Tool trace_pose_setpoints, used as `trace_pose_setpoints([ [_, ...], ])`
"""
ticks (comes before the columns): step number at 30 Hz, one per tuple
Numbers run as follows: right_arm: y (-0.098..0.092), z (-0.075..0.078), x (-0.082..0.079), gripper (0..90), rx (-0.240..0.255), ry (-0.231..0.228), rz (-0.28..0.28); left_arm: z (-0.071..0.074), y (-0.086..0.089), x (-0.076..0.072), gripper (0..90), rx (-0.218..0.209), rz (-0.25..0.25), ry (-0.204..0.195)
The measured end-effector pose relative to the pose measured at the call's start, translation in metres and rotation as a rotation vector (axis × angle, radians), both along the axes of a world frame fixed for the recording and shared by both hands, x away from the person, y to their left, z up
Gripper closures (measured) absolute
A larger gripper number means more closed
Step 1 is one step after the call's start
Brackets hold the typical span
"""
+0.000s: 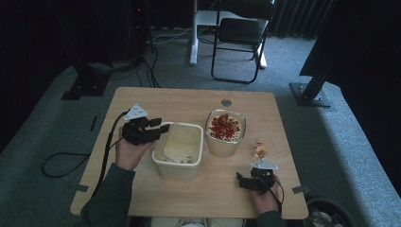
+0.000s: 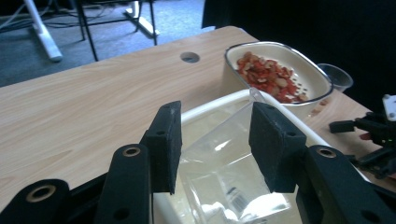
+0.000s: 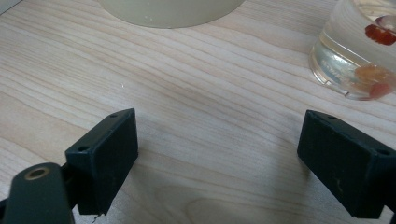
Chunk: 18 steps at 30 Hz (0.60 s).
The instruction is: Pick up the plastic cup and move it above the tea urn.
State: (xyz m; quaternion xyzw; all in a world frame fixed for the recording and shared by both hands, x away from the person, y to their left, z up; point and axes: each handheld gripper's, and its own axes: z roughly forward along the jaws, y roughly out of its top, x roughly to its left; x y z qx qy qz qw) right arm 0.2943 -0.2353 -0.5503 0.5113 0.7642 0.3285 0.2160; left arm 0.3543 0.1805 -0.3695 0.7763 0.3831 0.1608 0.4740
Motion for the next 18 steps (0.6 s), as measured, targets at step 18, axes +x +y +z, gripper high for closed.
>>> trace_pose_setpoints([
  [18, 0.000, 0.000, 0.000, 11.8, 0.000, 0.000, 0.000, -0.010, 0.010, 0.006, 53.1, -0.001, 0.012, 0.012],
])
